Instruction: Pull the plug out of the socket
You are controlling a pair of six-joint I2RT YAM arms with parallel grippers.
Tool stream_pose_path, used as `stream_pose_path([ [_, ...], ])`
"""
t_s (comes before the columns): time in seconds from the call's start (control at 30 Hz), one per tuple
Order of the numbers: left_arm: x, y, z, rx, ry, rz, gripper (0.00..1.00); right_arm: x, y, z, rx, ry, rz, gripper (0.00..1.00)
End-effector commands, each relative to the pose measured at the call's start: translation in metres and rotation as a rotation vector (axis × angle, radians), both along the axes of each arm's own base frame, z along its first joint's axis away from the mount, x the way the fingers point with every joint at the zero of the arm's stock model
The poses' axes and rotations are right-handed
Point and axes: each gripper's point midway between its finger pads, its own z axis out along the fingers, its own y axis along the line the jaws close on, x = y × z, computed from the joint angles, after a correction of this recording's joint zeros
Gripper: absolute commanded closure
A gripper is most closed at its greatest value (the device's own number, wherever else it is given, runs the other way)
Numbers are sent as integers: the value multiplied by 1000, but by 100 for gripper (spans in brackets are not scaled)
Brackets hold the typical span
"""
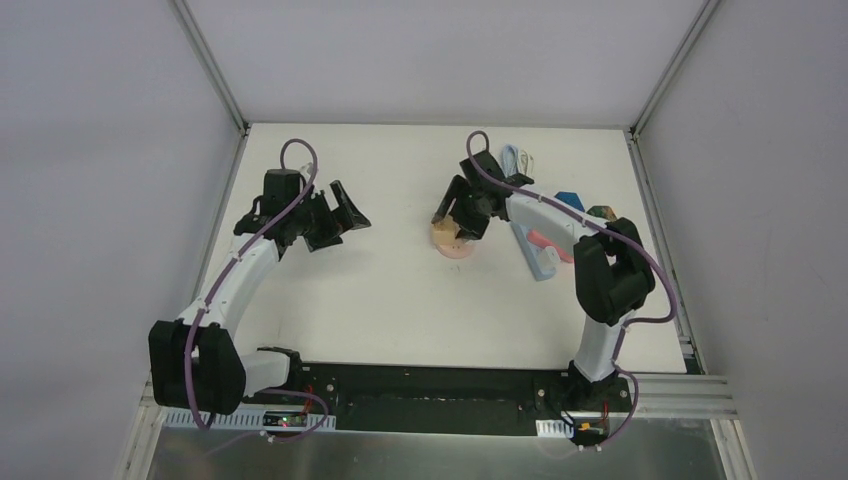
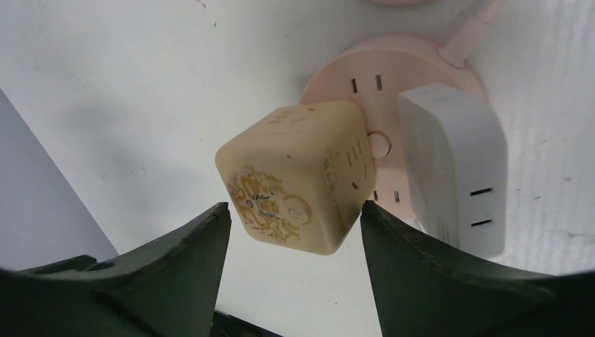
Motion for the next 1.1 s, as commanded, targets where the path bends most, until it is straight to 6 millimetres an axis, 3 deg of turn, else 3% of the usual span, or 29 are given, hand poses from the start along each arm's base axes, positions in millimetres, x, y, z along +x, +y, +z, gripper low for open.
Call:
stream_pose_path([
  [0.0,10,-27,13,-71,-38,-88,6,10,1,20,-72,-37,-83,29],
  [0.1,13,-49,12,-117,-8,-119,6,19,-13,43,-136,-102,-68,26],
  [0.23,21,-87,11,-187,18,-168,6,14,-20,71,-127,-168,-22,26],
  [0.33,31,-108,10,-192,31,-194,8,15,-49,70,-197,-216,-109,25],
  [0.47,46,-136,11,-193,20,-249,11,21,-87,51,-275,-222,-200,24],
  [0.6,51,-164,-1,-136,35,-304,13,16,-75,30,-130,-133,-120,26],
  [0.73,55,-177,-16,-58,62,-330,15,9,-56,17,-37,-66,-25,34],
  [0.93,57,-181,-40,-19,144,-339,21,13,-51,7,-39,-72,19,57],
  [1.07,56,-177,-53,10,180,-319,23,12,-53,-1,-84,-36,48,67],
])
